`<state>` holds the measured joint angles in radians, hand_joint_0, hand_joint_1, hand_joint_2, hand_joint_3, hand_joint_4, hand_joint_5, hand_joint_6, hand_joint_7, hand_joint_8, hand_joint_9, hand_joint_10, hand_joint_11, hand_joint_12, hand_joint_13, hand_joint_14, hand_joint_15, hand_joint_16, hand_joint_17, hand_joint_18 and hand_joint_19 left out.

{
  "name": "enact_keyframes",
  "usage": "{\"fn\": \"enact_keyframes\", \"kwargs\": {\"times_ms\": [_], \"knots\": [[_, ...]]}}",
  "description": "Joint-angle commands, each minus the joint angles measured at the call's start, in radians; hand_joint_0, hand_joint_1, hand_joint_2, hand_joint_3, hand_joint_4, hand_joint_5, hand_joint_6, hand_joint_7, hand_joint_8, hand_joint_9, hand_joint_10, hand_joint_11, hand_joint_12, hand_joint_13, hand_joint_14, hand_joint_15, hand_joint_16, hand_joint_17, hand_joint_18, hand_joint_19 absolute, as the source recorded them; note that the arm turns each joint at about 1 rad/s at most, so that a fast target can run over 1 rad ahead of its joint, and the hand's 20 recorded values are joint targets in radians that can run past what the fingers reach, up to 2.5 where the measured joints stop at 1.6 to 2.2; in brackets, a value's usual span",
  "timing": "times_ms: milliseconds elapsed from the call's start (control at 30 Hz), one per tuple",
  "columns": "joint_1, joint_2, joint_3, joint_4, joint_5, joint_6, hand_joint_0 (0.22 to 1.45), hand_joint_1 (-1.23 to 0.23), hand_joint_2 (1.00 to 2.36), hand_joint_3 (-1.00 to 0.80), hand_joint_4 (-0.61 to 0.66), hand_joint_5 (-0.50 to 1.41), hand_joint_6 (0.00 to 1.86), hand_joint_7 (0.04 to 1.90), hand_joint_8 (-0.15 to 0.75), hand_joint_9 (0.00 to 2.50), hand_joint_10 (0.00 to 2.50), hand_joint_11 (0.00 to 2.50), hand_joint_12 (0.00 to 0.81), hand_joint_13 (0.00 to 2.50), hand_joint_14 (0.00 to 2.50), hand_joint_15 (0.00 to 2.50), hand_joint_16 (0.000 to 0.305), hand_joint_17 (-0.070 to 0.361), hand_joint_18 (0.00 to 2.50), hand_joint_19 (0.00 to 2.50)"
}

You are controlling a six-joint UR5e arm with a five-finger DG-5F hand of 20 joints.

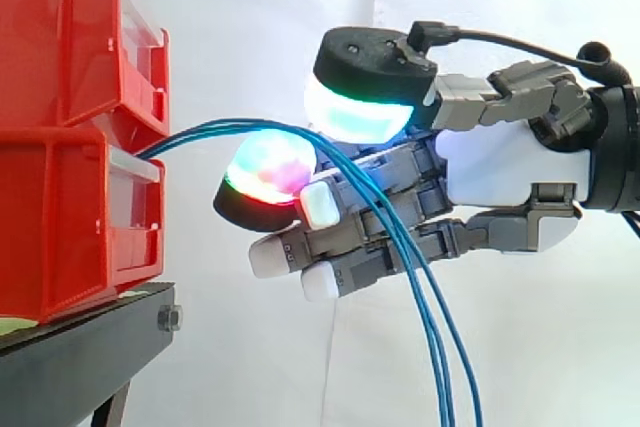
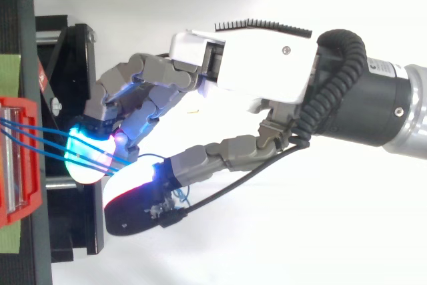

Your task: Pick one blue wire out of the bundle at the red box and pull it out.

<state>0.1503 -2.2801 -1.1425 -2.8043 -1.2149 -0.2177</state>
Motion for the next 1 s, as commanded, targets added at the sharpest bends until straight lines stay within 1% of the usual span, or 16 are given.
{"fn": "enact_keyframes", "kwargs": {"times_ms": [0,167,233,267,333,367,500,533,600,633,767,833,967], "knots": [[0.000,-0.001,0.001,0.000,0.000,0.001,0.63,-0.88,1.00,-0.45,0.22,-0.16,0.87,0.72,0.269,0.91,0.02,0.59,0.350,0.57,0.02,0.34,0.055,0.123,0.45,0.55],[0.000,0.001,0.001,0.000,0.000,0.000,0.59,-0.78,1.00,-0.48,0.20,-0.13,0.84,0.78,0.272,0.98,0.02,0.57,0.351,0.60,0.01,0.34,0.054,0.122,0.47,0.57],[0.000,0.001,0.001,0.000,0.000,0.000,0.59,-0.74,1.01,-0.44,0.20,-0.12,0.83,0.80,0.273,1.00,0.02,0.55,0.347,0.61,0.01,0.34,0.054,0.121,0.48,0.58],[0.000,0.001,0.001,0.000,0.000,0.000,0.59,-0.74,1.01,-0.43,0.20,-0.12,0.83,0.81,0.270,1.00,0.02,0.56,0.347,0.61,0.01,0.34,0.053,0.120,0.48,0.59],[0.000,0.001,0.001,0.002,0.000,0.000,0.60,-0.75,1.01,-0.33,0.16,-0.12,0.84,0.84,0.274,1.00,0.02,0.57,0.350,0.61,0.02,0.35,0.053,0.120,0.50,0.58],[0.000,0.001,0.001,0.002,0.000,0.000,0.61,-0.76,1.01,-0.31,0.17,-0.12,0.84,0.87,0.277,1.00,0.02,0.56,0.348,0.62,0.02,0.35,0.053,0.120,0.50,0.59],[0.000,0.001,0.001,0.002,0.000,0.000,0.60,-0.77,1.02,-0.24,0.14,-0.13,0.87,0.84,0.277,0.99,0.02,0.57,0.348,0.62,0.02,0.35,0.053,0.120,0.50,0.59],[0.000,0.001,0.001,0.002,0.000,0.001,0.60,-0.77,1.02,-0.23,0.16,-0.13,0.87,0.83,0.272,0.99,0.02,0.58,0.348,0.62,0.02,0.35,0.053,0.120,0.50,0.59],[0.000,-0.001,0.001,0.002,0.000,0.000,0.59,-0.76,1.02,-0.23,0.17,-0.13,0.87,0.81,0.272,1.00,0.02,0.55,0.347,0.62,0.02,0.35,0.054,0.121,0.50,0.60],[0.000,0.001,0.001,0.002,0.000,0.000,0.58,-0.73,1.01,-0.25,0.18,-0.12,0.87,0.80,0.283,1.01,0.02,0.53,0.357,0.63,0.02,0.35,0.057,0.128,0.52,0.60],[0.000,0.001,0.001,0.002,0.000,0.000,0.57,-0.67,1.01,-0.25,0.21,-0.11,0.83,0.82,0.283,1.02,0.02,0.51,0.373,0.64,0.01,0.34,0.060,0.135,0.54,0.60],[0.000,-0.001,0.001,0.002,0.000,0.000,0.57,-0.63,1.01,-0.25,0.22,-0.10,0.79,0.85,0.297,1.04,0.02,0.51,0.382,0.65,0.01,0.35,0.062,0.139,0.55,0.59],[0.000,0.001,0.001,0.002,0.000,0.000,0.56,-0.60,1.01,-0.25,0.21,-0.09,0.76,0.89,0.296,1.04,0.02,0.49,0.391,0.66,0.02,0.34,0.063,0.142,0.54,0.60]]}}
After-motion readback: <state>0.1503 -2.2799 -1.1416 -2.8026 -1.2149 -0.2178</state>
